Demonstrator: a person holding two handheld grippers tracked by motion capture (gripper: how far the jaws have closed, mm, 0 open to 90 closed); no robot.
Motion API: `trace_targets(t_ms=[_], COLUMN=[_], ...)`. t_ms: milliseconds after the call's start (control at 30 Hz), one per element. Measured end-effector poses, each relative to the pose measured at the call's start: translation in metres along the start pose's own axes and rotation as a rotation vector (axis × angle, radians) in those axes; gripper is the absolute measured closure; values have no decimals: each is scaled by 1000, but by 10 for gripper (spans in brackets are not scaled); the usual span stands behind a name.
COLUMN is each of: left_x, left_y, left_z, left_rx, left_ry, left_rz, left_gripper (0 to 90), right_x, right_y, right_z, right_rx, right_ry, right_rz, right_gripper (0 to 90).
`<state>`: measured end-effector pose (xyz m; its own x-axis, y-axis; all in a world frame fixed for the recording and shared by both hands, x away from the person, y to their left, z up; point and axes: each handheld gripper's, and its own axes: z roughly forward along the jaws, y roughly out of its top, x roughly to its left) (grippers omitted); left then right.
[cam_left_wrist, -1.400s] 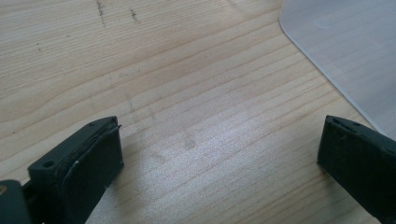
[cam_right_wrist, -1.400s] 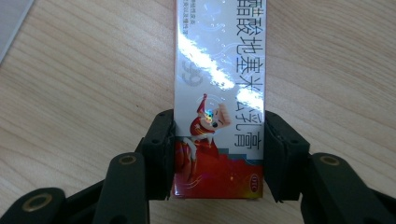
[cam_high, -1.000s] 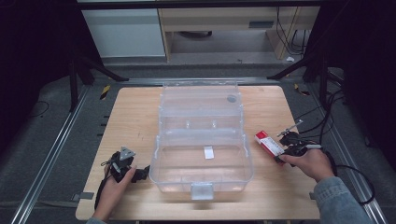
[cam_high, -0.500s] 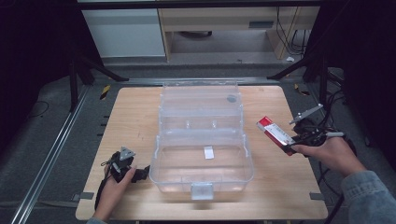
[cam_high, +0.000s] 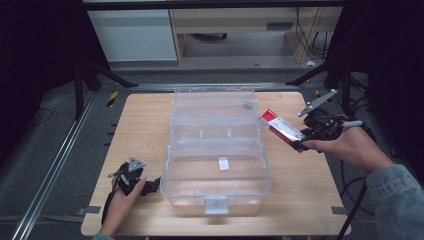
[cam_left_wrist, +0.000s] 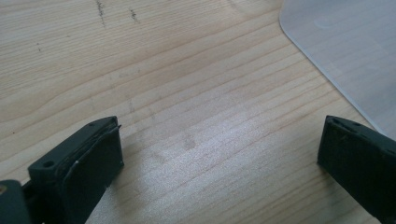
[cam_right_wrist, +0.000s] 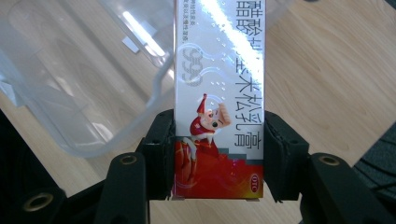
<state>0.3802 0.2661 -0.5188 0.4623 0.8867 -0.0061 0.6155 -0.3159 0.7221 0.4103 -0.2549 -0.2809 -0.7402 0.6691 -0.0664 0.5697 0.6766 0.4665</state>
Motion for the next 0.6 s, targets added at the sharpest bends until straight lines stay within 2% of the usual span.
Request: trace_targets(t_ms=[33,100,300,600], left_x=[0,0,0,0], left_y=[0,0,0,0], left_z=[0,0,0,0], left_rx=[0,0,0,-1], left_ry=[0,0,0,-1], left_rz=[0,0,2,1], left_gripper=[0,0,0,0], right_x=[6,10,34,65], right_y=[11,16,46,76], right_z=[2,4,14,29], right_rx=[4,6,10,31], right_ry=[11,18,56,96], right_rz=[-24,-36,-127,-235], right_gripper=[516,515,516,516])
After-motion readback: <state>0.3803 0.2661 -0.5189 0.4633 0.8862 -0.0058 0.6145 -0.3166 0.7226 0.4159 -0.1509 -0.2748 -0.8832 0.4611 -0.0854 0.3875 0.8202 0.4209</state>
